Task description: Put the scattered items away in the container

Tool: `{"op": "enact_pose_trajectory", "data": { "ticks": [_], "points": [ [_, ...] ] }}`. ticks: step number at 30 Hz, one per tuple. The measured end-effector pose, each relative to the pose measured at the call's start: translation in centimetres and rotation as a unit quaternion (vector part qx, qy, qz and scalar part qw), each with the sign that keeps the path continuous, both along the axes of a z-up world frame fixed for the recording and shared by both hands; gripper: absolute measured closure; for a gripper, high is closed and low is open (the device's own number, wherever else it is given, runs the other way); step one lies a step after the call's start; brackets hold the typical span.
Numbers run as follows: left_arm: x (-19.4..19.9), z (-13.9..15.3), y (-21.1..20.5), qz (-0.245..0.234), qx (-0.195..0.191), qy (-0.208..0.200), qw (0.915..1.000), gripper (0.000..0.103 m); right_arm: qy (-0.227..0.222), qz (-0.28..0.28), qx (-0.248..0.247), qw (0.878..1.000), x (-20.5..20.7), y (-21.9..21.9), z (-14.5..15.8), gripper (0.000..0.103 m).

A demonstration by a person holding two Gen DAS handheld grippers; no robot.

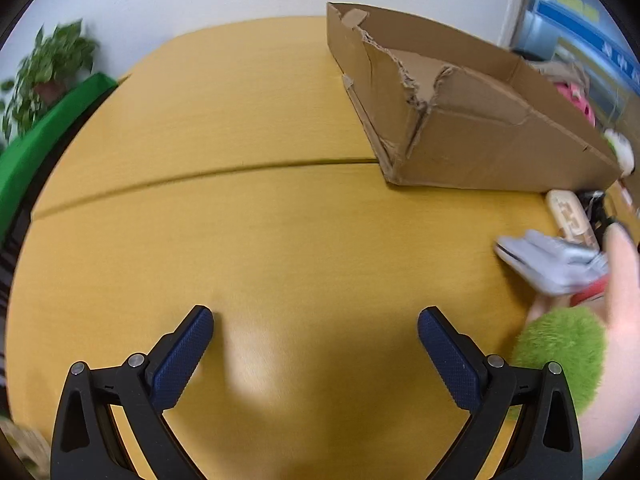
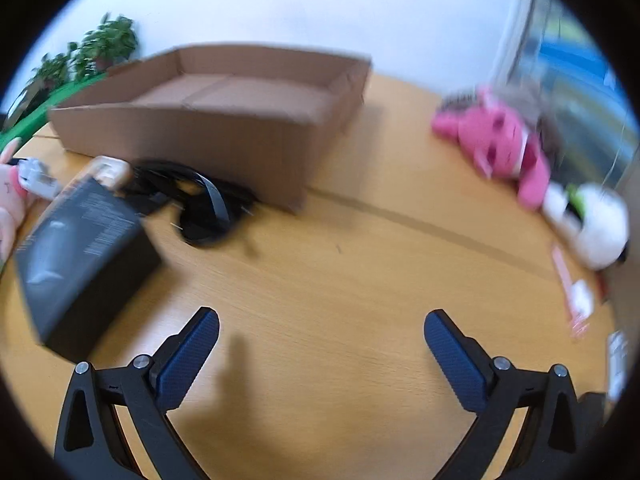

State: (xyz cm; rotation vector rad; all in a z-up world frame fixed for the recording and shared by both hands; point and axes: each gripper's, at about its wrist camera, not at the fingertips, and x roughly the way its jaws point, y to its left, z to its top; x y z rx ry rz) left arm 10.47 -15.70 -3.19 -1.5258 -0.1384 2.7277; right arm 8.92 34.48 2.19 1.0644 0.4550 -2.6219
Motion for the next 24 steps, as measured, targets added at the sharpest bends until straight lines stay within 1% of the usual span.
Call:
{"op": "enact_pose_trajectory", "data": {
  "ticks": [1,2,3,4,6,7,9,11,13,15,17,19,20,21,23,24],
  "points": [
    [0.9,0.3,-0.1,0.011,0.033,0.007,0.9994,0.0,0.018,0.011,-0.008,1.0,1.1,-0.5,1.2,0.001],
    [2.0,0.7,-0.2,0.027,0.056,0.019,0.9978,0.0,0.028,0.021,-0.018,0.999,2.0,-0.7,2.2,0.001],
    [2.8,1.0,-0.1,0.044,0.057,0.029,0.997,0.0,0.036,0.032,-0.033,0.998,2.8,-1.1,3.4,0.001],
    [4.1,1.9,0.4,0.063,0.042,0.053,0.9957,0.0,0.041,0.044,-0.049,0.997,3.7,-1.5,4.6,0.001],
    [6.3,3.7,1.9,0.072,0.017,0.097,0.9925,0.0,0.039,0.058,-0.065,0.995,4.6,-2.4,5.7,0.001],
    [7.0,4.6,2.7,0.074,0.009,0.112,0.9908,0.0,0.033,0.062,-0.07,0.995,5.0,-3.1,5.9,0.001],
    [8.4,6.5,4.6,0.064,0.008,0.14,0.9881,0.0,0.014,0.075,-0.088,0.993,5.8,-4.5,5.7,0.001],
    [9.5,8.3,7.2,0.037,0.0,0.156,0.9871,0.0,-0.013,0.093,-0.119,0.988,6.4,-5.9,5.0,0.001],
    [10.0,9.4,8.8,0.019,-0.008,0.165,0.9861,0.0,-0.022,0.104,-0.148,0.983,7.2,-7.2,4.6,0.001],
    [10.6,10.4,10.3,0.003,0.005,0.171,0.9852,0.0,-0.022,0.112,-0.174,0.978,8.2,-8.3,4.4,0.001],
    [10.8,10.6,11.8,-0.007,0.016,0.161,0.9868,0.0,-0.027,0.114,-0.185,0.976,9.1,-9.7,4.2,0.001],
    [10.9,10.7,13.1,-0.024,0.015,0.156,0.9874,0.0,-0.034,0.12,-0.189,0.974,10.0,-11.3,4.2,0.001],
    [11.0,10.5,14.0,-0.025,0.005,0.158,0.9871,0.0,-0.034,0.123,-0.189,0.974,10.4,-11.7,4.3,0.001],
    [11.2,10.3,14.8,-0.02,-0.014,0.163,0.9863,0.0,-0.031,0.125,-0.185,0.974,10.9,-12.3,4.4,0.001],
    [11.2,9.9,15.9,-0.013,-0.038,0.163,0.9858,0.0,-0.021,0.125,-0.167,0.978,11.6,-13.1,4.4,0.001],
    [11.2,9.7,16.5,-0.016,-0.039,0.161,0.9861,0.0,-0.016,0.126,-0.161,0.979,12.0,-13.5,4.4,0.001]
  ]
}}
